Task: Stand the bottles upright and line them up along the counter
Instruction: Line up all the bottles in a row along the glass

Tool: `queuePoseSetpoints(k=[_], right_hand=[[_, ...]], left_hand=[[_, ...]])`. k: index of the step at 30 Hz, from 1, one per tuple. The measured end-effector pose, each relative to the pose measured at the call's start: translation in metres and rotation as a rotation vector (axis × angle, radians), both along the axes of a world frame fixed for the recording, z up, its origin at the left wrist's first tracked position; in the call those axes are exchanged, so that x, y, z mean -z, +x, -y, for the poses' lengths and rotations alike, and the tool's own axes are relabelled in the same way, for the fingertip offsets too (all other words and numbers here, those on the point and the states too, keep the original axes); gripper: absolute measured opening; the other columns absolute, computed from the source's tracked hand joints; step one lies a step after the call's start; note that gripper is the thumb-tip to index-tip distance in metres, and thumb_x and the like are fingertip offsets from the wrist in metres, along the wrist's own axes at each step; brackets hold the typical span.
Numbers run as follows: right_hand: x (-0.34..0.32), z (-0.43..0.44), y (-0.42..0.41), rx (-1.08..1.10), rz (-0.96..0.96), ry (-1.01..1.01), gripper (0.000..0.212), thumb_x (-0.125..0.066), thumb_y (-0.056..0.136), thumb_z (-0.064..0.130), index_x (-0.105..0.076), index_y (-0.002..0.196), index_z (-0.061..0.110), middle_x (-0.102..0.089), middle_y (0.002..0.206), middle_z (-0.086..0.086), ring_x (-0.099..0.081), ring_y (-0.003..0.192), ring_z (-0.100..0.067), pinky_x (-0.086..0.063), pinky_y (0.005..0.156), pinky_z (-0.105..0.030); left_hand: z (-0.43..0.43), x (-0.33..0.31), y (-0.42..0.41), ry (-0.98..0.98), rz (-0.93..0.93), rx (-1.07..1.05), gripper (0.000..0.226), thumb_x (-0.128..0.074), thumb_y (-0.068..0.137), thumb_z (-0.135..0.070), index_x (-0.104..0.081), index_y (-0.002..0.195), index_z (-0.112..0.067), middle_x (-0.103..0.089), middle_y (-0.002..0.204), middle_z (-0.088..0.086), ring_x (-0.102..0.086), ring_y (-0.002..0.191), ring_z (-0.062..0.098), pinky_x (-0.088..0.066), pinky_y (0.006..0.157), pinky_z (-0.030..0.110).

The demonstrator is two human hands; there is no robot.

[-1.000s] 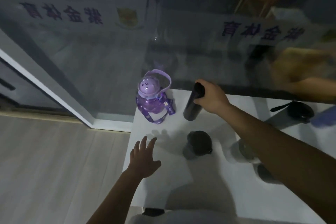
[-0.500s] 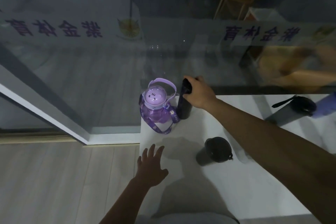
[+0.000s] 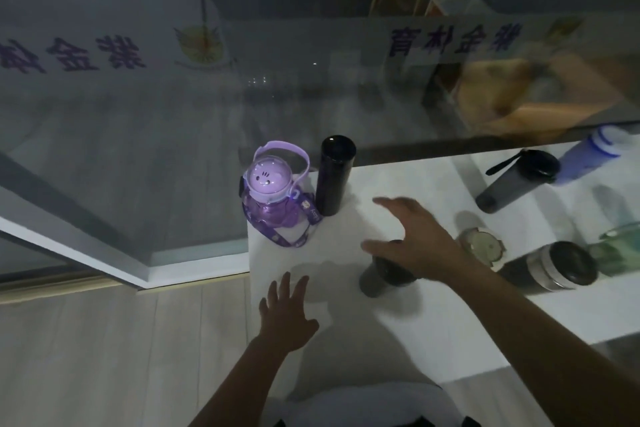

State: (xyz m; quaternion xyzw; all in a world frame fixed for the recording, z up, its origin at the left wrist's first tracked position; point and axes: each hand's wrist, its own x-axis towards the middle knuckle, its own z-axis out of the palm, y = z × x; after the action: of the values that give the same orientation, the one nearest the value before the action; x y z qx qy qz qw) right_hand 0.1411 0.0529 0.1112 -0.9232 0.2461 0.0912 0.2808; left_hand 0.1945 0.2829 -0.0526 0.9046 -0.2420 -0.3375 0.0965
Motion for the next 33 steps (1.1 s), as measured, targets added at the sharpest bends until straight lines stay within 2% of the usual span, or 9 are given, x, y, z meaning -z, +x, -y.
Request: queuePoseSetpoints(k=[2, 5, 8, 12, 15, 18, 23, 26, 33], right_hand=[[0.011, -0.002, -0.029, -0.074, -0.112, -0.037, 0.088, -0.069, 0.070, 0.062, -0.025, 0.144, 0.045, -0.027, 0.154, 0.003, -0.031, 0.137, -0.025, -0.036, 0.109, -0.046], [0.032, -0.011, -0.053, -0.159, -0.070, -0.193, 0.084, -0.066, 0.074, 0.058, -0.025, 0.144, 0.039, -0.034, 0.149, 0.002, -0.043, 0.128, -0.026, -0.042, 0.102, -0.044], [0.041, -0.009, -0.054, -0.136, 0.005, -0.182, 0.075, -0.069, 0.076, 0.040, -0.031, 0.141, 0.037, -0.043, 0.138, 0.003, -0.056, 0.112, -0.026, -0.050, 0.089, -0.038], [0.029, 0.013, -0.033, -0.129, -0.028, -0.123, 0.071, -0.071, 0.072, 0.038, -0.036, 0.134, 0.041, -0.050, 0.127, 0.005, -0.059, 0.104, -0.021, -0.053, 0.087, -0.039], [0.012, 0.040, -0.007, -0.125, -0.068, -0.053, 0.074, -0.075, 0.070, 0.038, -0.039, 0.134, 0.039, -0.052, 0.122, 0.003, -0.056, 0.107, -0.021, -0.050, 0.091, -0.038], [0.004, 0.069, 0.026, -0.141, -0.039, -0.092, 0.074, -0.077, 0.071, 0.039, -0.039, 0.135, 0.037, -0.053, 0.123, 0.000, -0.055, 0.109, -0.024, -0.045, 0.089, -0.034], [0.023, 0.090, 0.070, -0.079, 0.113, -0.146, 0.077, -0.076, 0.072, 0.038, -0.039, 0.139, 0.034, -0.049, 0.132, -0.005, -0.055, 0.113, -0.030, -0.049, 0.093, -0.042], [0.039, 0.091, 0.084, -0.061, 0.179, -0.130, 0.077, -0.076, 0.073, 0.033, -0.039, 0.141, 0.031, -0.047, 0.135, -0.008, -0.055, 0.113, -0.034, -0.049, 0.092, -0.042], [0.042, 0.092, 0.108, -0.025, 0.193, -0.107, 0.073, -0.074, 0.075, 0.035, -0.040, 0.139, 0.034, -0.049, 0.133, -0.009, -0.052, 0.117, -0.035, -0.049, 0.094, -0.044]], left_hand=[[0.005, 0.005, -0.003, -0.004, 0.016, -0.004, 0.088, -0.058, 0.085, -0.046, -0.003, 0.153, -0.036, 0.012, 0.163, 0.003, 0.006, 0.149, 0.034, -0.010, 0.119, 0.055], [0.015, 0.010, -0.005, -0.017, 0.066, 0.011, 0.088, -0.057, 0.087, -0.047, 0.000, 0.153, -0.035, 0.014, 0.163, 0.004, 0.010, 0.149, 0.034, -0.006, 0.119, 0.055], [0.023, 0.014, -0.007, -0.012, 0.070, 0.020, 0.088, -0.056, 0.087, -0.049, 0.000, 0.153, -0.035, 0.014, 0.162, 0.005, 0.012, 0.149, 0.035, -0.006, 0.119, 0.056], [0.027, 0.021, -0.011, 0.010, 0.071, 0.013, 0.087, -0.056, 0.087, -0.051, -0.001, 0.153, -0.036, 0.015, 0.162, 0.005, 0.015, 0.148, 0.035, -0.003, 0.119, 0.057], [0.028, 0.022, -0.012, 0.018, 0.075, 0.000, 0.087, -0.055, 0.087, -0.050, 0.000, 0.153, -0.037, 0.018, 0.162, 0.003, 0.017, 0.148, 0.034, -0.002, 0.119, 0.056], [0.028, 0.026, -0.012, 0.021, 0.085, -0.016, 0.088, -0.055, 0.085, -0.051, 0.001, 0.152, -0.040, 0.018, 0.162, 0.001, 0.016, 0.148, 0.032, -0.003, 0.118, 0.055], [0.028, 0.029, -0.016, 0.048, 0.106, -0.035, 0.087, -0.056, 0.085, -0.050, -0.001, 0.152, -0.041, 0.018, 0.162, -0.002, 0.015, 0.149, 0.029, -0.007, 0.117, 0.057], [0.029, 0.028, -0.018, 0.038, 0.109, -0.060, 0.086, -0.056, 0.085, -0.046, -0.002, 0.152, -0.043, 0.017, 0.162, -0.004, 0.014, 0.149, 0.028, -0.008, 0.116, 0.058], [0.031, 0.026, -0.021, 0.048, 0.099, -0.079, 0.083, -0.054, 0.089, -0.042, 0.001, 0.152, -0.043, 0.019, 0.162, -0.004, 0.015, 0.149, 0.028, -0.009, 0.118, 0.057]])
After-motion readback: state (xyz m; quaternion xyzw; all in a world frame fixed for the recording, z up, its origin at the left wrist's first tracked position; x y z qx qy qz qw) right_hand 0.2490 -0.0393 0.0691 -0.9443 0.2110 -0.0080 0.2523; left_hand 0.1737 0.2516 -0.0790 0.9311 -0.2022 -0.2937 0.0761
